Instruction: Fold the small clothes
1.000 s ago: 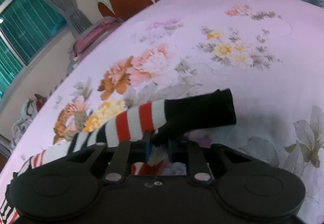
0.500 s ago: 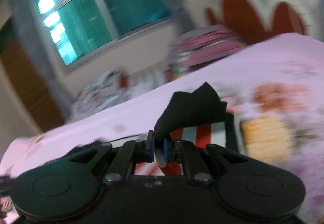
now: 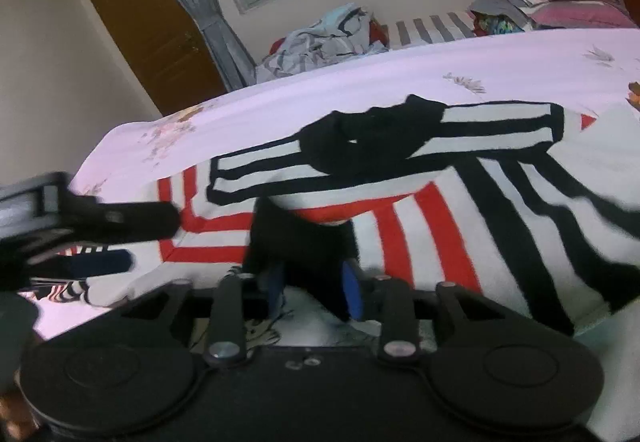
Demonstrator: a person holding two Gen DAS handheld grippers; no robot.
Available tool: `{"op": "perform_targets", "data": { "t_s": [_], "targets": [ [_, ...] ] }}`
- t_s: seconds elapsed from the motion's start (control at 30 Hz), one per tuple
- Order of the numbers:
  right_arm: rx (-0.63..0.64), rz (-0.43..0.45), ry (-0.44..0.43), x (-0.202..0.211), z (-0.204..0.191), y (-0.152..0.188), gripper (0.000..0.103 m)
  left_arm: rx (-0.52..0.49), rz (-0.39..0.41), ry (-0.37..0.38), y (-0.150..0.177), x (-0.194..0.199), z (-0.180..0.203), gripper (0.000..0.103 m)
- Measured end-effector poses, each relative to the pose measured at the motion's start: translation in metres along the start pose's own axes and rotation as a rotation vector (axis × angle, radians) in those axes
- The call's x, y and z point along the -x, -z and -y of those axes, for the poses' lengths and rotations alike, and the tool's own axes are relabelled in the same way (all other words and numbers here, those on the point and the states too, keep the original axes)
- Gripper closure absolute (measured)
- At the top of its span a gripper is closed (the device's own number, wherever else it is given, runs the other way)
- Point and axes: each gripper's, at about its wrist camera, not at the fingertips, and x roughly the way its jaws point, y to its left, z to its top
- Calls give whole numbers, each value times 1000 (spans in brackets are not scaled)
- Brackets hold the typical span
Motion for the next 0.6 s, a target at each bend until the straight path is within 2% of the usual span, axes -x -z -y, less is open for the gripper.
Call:
{"op": "perform_targets", "data": {
  "t_s": [0.1, 0.2, 0.37, 0.4, 0.43, 0.47, 0.53, 0.6],
  "targets": [
    [-1, 24, 48, 26, 10, 2, 64, -37, -48, 44, 7, -15, 12, 0],
    [14, 38, 133, 51, 26, 12, 62, -55, -88, 69, 15, -31, 22, 0],
    [14, 66, 303, 88, 63, 37, 61, -41, -92, 69, 22, -50, 24, 1],
    [5, 73, 331, 92, 69, 40, 60, -31, -84, 70, 23, -52, 24, 6],
    [-2, 75, 360, 93, 77, 42, 60, -26, -83, 68, 24, -55, 24, 20],
    [-12, 77, 391, 94, 84, 43, 60, -27, -88, 72, 24, -58, 24, 26],
    [-33, 82, 427, 92, 98, 44, 59, -23, -76, 75, 24, -61, 25, 27],
    [-44, 79, 455, 85, 109, 43, 58, -27, -74, 81, 23, -62, 26, 35]
  ]
}}
